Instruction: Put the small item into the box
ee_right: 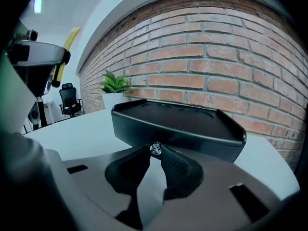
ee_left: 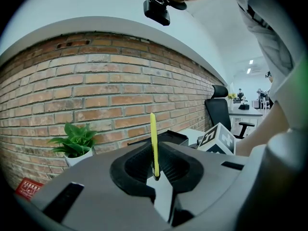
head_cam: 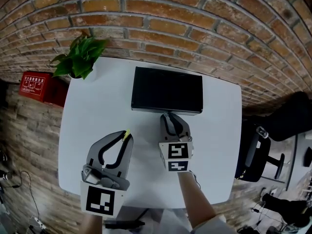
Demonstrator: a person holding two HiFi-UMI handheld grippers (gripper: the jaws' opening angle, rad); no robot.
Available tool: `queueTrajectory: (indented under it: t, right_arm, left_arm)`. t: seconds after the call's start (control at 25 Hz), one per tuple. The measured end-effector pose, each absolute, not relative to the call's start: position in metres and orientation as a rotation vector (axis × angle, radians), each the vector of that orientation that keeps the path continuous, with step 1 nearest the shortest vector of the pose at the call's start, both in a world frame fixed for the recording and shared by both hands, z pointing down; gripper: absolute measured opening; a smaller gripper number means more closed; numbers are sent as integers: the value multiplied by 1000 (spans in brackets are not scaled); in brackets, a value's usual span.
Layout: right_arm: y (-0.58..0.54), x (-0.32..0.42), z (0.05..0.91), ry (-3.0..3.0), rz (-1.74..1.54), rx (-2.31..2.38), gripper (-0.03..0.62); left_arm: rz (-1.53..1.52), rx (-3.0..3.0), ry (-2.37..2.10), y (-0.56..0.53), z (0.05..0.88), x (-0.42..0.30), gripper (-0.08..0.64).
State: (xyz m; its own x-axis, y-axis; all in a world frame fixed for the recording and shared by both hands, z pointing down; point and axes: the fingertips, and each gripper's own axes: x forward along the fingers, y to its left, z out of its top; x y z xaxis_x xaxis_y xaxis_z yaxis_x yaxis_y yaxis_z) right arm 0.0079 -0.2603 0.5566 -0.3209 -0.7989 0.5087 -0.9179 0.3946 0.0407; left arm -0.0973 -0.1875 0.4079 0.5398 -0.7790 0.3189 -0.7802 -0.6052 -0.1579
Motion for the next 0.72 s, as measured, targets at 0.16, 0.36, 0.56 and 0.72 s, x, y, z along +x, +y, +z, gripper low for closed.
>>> queueTrajectory:
  t: [0.16, 0.36, 0.56, 0.72]
  right_arm:
    - [-258, 8, 556, -2207, 366, 1480, 91]
    - [-250, 9, 557, -2203, 373, 1486, 91]
    - [-234, 8, 556, -2201, 384, 1490, 91]
    - [-217, 8, 557, -2195, 402, 1481, 91]
  left_arm:
    - [574, 2754, -1398, -187, 407, -97, 52]
    - [579, 2761, -1395, -183, 405, -94, 52]
    - [570, 2779, -1395, -178, 402, -91, 52]
    - [568, 2788, -1399, -174, 398, -90, 52]
